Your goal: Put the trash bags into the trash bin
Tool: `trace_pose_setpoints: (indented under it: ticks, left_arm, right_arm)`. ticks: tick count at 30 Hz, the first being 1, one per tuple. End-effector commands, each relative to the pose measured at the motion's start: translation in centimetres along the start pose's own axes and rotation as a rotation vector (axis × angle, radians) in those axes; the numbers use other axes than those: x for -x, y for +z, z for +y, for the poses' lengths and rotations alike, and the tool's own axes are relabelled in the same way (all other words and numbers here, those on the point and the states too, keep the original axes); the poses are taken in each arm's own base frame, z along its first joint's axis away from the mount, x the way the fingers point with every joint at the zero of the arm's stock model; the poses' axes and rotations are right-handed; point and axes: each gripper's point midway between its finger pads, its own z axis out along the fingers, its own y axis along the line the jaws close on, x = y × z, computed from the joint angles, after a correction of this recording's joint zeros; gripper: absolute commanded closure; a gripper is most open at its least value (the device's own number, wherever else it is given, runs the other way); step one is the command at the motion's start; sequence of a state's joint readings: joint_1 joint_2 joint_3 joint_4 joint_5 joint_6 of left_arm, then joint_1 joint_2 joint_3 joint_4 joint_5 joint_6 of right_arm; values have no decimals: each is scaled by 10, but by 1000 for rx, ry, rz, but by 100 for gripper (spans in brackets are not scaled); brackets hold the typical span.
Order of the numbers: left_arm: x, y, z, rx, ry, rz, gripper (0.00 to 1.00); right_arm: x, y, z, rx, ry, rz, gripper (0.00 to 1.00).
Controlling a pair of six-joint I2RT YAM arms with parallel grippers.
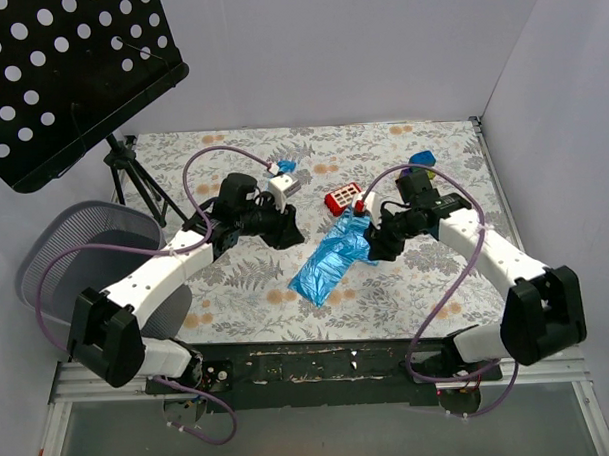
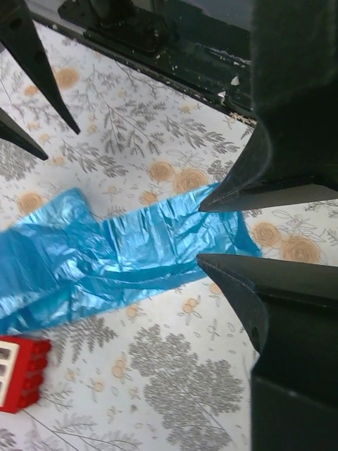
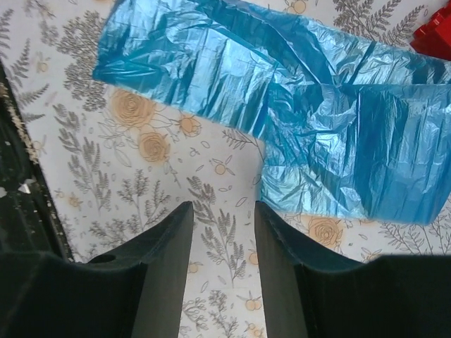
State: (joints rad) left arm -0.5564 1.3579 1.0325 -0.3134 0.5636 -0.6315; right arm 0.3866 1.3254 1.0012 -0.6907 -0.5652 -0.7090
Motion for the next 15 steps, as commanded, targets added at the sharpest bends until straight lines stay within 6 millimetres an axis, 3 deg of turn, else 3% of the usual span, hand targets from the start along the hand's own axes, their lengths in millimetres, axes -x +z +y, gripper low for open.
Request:
trace_pose_setpoints:
  ticks: [1,11,15]
  left_arm:
    - [-5,-23,14,129,4,-10,70]
    - [-19,-40,17,186,10,4,66]
    - [-19,-41,18,193,16,3,66]
  right_arm:
    - [-2,23,-27,-17,-118,-1,51]
    - [-18,63,-46,92,-238,65,50]
    - [-14,75,-50,120,-240,66,50]
